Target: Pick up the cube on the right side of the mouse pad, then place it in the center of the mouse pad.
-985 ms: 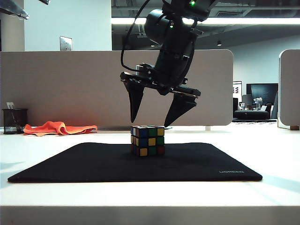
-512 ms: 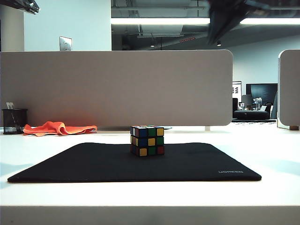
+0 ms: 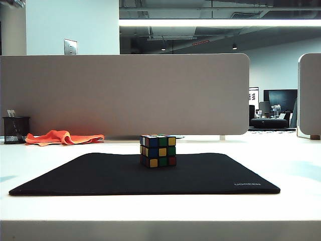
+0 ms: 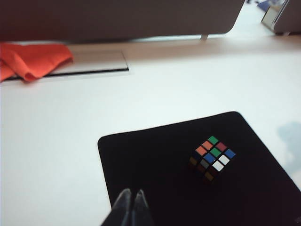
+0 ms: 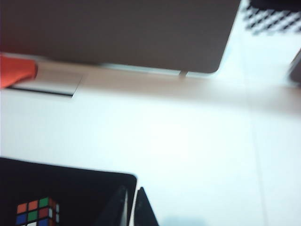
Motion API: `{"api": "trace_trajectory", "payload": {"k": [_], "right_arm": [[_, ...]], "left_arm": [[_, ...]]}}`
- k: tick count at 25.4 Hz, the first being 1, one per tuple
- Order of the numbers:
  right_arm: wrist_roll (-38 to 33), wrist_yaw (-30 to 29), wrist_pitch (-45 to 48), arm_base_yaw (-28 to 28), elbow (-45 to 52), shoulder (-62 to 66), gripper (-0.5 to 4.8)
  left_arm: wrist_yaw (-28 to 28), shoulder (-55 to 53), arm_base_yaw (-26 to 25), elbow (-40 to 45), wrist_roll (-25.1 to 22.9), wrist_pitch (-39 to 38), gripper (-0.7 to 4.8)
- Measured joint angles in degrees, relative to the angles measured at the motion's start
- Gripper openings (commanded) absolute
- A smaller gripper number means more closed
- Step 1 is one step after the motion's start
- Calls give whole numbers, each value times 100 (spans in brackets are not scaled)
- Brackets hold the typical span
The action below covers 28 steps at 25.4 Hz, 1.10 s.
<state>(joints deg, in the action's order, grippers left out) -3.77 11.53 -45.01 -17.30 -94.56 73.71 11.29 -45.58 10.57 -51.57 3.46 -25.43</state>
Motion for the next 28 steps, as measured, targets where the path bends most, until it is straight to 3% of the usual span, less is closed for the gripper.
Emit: {"api": "trace_trajectory", "payload": {"k": [5,11,16,24,28], "right_arm": [[85,50,424,-2,608,-881,20],[116,85,1110,-4,2959,-2726,19],[118,90,1563,-2,4754,-4146,-5],[125,59,2516,-2,6701,-4614,22],[92,-326,2973,-4,7263,-4402,22]], "left_arm": [[-201,437,177,15,-72,-120,-5],[-398,1360,278,546,-129,-61,-5],[-404,2004,278,1574,-125,79,-5],[-516,2218,280,2712,-111,1158,-3],[-643,2041,280,3060,-107,1279,-3]]}}
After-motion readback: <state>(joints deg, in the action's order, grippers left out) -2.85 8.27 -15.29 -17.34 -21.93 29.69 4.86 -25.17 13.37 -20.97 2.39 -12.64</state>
